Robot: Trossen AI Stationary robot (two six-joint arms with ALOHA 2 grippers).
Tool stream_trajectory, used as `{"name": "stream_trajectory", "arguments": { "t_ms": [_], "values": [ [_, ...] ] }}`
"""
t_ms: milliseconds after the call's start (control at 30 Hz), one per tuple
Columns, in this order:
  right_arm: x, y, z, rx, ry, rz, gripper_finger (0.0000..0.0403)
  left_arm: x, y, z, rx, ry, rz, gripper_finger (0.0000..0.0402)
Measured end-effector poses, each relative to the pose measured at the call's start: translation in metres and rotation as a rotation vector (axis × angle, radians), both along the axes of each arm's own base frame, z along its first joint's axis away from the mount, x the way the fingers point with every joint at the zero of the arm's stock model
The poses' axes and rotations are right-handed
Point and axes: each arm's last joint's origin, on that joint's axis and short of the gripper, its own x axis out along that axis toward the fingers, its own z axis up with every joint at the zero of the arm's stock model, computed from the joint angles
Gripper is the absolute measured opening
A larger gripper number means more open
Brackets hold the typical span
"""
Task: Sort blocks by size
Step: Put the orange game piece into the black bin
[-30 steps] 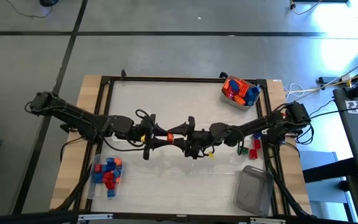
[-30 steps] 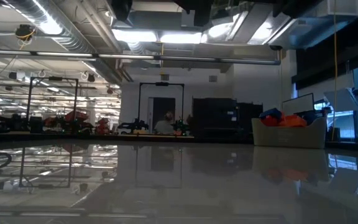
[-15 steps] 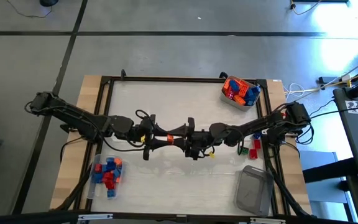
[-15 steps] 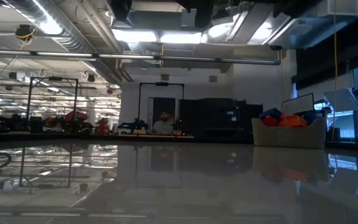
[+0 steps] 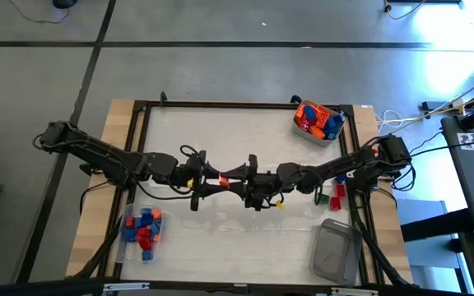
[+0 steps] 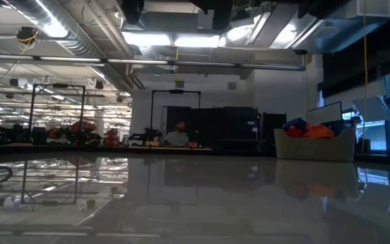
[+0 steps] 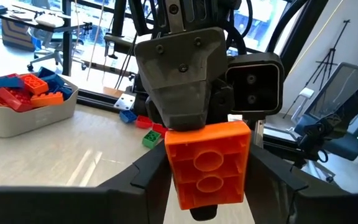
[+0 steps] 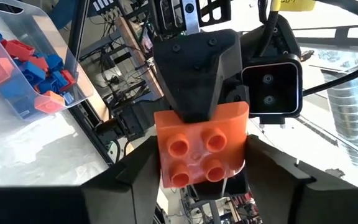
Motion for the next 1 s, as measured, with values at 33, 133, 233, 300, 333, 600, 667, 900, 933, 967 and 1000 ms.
{"name": "stream_trajectory", "arguments": {
  "t_ms": [33, 133, 233, 300, 333, 600, 667, 900, 933, 967, 1000],
  "values": [
    [0.0, 0.0, 0.0, -0.001, 0.0, 0.0, 0.0202, 0.0, 0.0, 0.0, 0.004, 0.0, -0.001, 0.0157],
    [0.0, 0.0, 0.0, -0.004, 0.0, -0.001, 0.0205, 0.0, 0.0, 0.0, 0.009, -0.001, -0.004, 0.0142],
    [0.0, 0.0, 0.0, -0.004, 0.0, -0.012, 0.0204, 0.0, 0.0, 0.0, 0.01, -0.001, -0.003, 0.0139],
    [0.0, 0.0, 0.0, -0.001, 0.0, -0.012, 0.0202, -0.001, 0.0, 0.001, 0.014, -0.003, -0.004, 0.0147],
    [0.0, 0.0, 0.0, 0.001, 0.0, -0.014, 0.0202, -0.001, 0.0, 0.001, 0.019, -0.004, -0.003, 0.0153],
    [0.0, -0.001, 0.0, 0.008, 0.001, -0.018, 0.0226, -0.001, 0.0, 0.001, 0.053, -0.005, -0.005, 0.0142],
    [0.0, -0.001, 0.0, 0.031, 0.002, -0.034, 0.0233, -0.001, 0.0, 0.001, 0.059, -0.006, -0.006, 0.0122],
    [-0.005, 0.009, 0.001, 0.182, 0.004, -0.21, 0.0242, -0.001, 0.0, 0.001, 0.096, -0.011, -0.003, 0.0121],
    [-0.007, 0.013, 0.001, 0.184, 0.011, -0.235, 0.0242, -0.001, 0.0, 0.001, 0.102, -0.008, -0.004, 0.0121],
    [-0.01, 0.018, 0.001, 0.184, 0.02, -0.264, 0.0243, -0.001, 0.0, 0.001, 0.117, -0.005, -0.007, 0.0121],
    [-0.013, 0.023, 0.001, 0.185, 0.03, -0.298, 0.0243, -0.001, 0.0, 0.0, 0.125, -0.004, -0.011, 0.0121]
  ]
}}
